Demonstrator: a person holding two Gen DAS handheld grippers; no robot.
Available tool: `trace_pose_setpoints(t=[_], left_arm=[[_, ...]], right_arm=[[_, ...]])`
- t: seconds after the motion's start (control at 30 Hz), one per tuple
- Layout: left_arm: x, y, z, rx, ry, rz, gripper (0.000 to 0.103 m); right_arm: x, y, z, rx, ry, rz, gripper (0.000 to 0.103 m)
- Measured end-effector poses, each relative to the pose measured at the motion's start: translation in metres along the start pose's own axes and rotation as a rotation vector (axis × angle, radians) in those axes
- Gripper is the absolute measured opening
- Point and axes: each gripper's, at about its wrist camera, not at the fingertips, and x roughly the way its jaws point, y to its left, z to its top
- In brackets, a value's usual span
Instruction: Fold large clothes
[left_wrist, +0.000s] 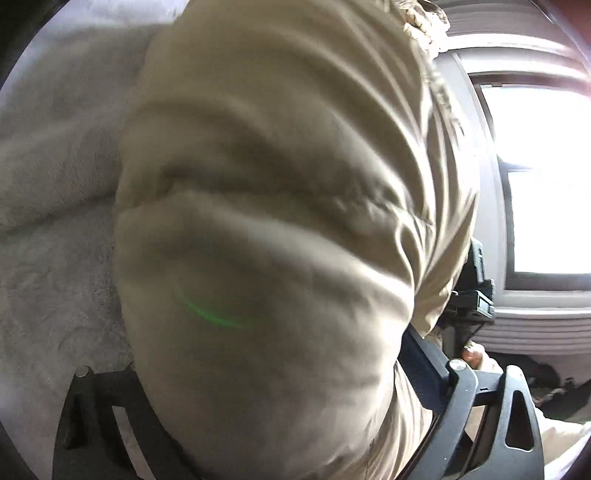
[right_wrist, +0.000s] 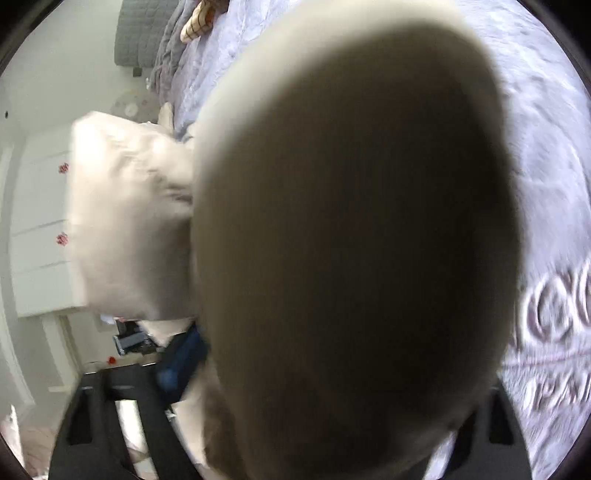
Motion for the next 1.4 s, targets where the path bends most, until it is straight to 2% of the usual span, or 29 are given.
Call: trace_pose_setpoints(t=[0.03, 0.1, 0.3, 0.47, 0.53, 0.73, 0.77, 0.83, 0.97, 1.1, 1.13, 1.17, 1.3, 1.4], left_arm=[[-0.002, -0.008, -0.002, 0.017, -0.008, 0.024, 0.097], [-0.003, -0.022, -0.006, 0.048, -0.015, 0.065, 0.097], [-0.01, -0.059, -0.02, 0.131, -0.031, 0.149, 0.097], [-0.01, -0.071, -0.02, 0.131, -0.046, 0.151, 0.097], [-0.014, -0.075, -0.027, 0.129, -0.055, 0.145, 0.097], [-0.048, -0.07, -0.031, 0.132, -0.095, 0.136, 0.097], [-0.054, -0.062, -0.041, 0.133, -0.101, 0.136, 0.097], [-0.071, -0.052, -0.042, 0.133, -0.122, 0.137, 0.097], [-0.104, -0.025, -0.034, 0.124, -0.146, 0.146, 0.097], [-0.15, 0.02, -0.026, 0.12, -0.166, 0.163, 0.097], [-0.166, 0.038, -0.021, 0.118, -0.168, 0.166, 0.097], [-0.183, 0.032, -0.012, 0.115, -0.168, 0.17, 0.097], [-0.238, 0.077, 0.016, 0.108, -0.168, 0.204, 0.097], [-0.259, 0.119, 0.035, 0.085, -0.164, 0.237, 0.097]], right_arm=[[-0.003, 0.002, -0.002, -0.003, -0.006, 0.007, 0.057], [-0.008, 0.005, -0.008, -0.009, -0.019, 0.009, 0.052], [-0.017, 0.015, -0.021, 0.008, -0.052, 0.023, 0.048], [-0.01, 0.03, -0.021, 0.0, -0.055, 0.04, 0.048], [0.001, 0.053, -0.026, -0.007, -0.054, 0.044, 0.048], [0.025, 0.09, -0.024, -0.045, -0.042, 0.054, 0.048], [0.028, 0.091, -0.025, -0.053, -0.039, 0.055, 0.048], [0.038, 0.1, -0.026, -0.07, -0.034, 0.056, 0.048], [0.093, 0.138, -0.01, -0.105, -0.023, 0.058, 0.048], [0.152, 0.168, -0.008, -0.127, -0.027, 0.064, 0.048], [0.173, 0.179, -0.007, -0.128, -0.032, 0.063, 0.048], [0.185, 0.185, -0.008, -0.128, -0.036, 0.063, 0.048], [0.266, 0.221, 0.002, -0.133, -0.04, 0.065, 0.048], [0.323, 0.235, 0.02, -0.12, -0.037, 0.04, 0.048]])
